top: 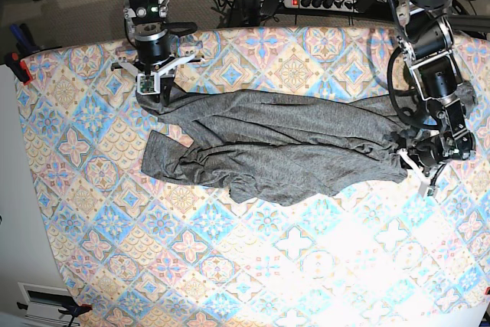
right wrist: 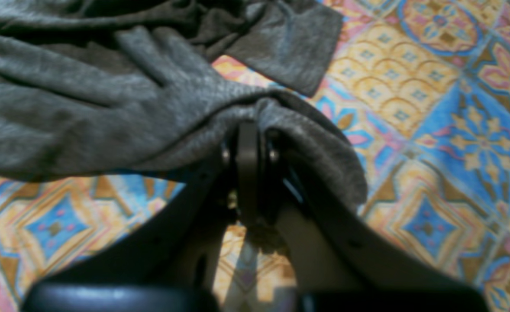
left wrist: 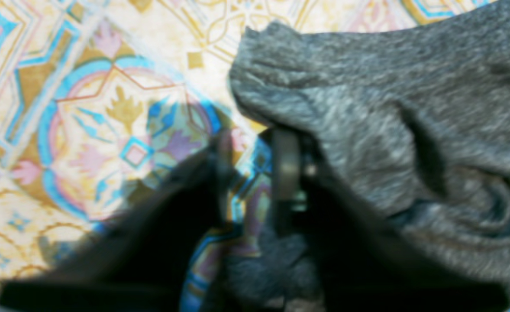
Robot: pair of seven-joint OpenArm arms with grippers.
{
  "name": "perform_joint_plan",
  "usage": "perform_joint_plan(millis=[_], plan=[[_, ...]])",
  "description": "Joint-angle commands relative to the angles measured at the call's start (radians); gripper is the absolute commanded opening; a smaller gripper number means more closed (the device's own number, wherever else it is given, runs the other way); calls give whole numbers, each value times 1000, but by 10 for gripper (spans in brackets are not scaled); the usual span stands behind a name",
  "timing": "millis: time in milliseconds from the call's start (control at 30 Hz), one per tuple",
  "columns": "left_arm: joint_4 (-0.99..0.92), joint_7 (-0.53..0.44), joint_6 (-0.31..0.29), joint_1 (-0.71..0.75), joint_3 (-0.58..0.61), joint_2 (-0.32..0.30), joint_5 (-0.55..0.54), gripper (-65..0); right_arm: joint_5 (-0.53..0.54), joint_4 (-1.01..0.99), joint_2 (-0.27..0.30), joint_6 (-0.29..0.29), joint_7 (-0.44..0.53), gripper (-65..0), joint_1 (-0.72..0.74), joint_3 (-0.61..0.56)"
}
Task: Layout the t-shirt on the table in an organized manner, then fold the t-shirt properly
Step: 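Grasp the shirt edge with the left gripper and adjust it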
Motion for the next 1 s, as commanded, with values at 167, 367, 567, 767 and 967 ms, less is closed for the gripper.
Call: perform_joint_plan(millis=[167,367,567,767,967], plan=[[-13,207,-44,3,14,53,-23,-650,-4,16,5,-1,28,-650,1,2],[26,219,-44,6,13,68,-25,-650,-5,16,5,-1,28,-650,1,1],[308,419,-44,21,-33,97,-114,-650,-5,20,5,-1,30,-650,1,6],[586,578,-44,39,-50,96,-299,-650,-5,27,5,-1,30,-650,0,2],[719,637,-44,44,-207,99,-313,-650,-7,29,5,-1,30,-650,-3,7]])
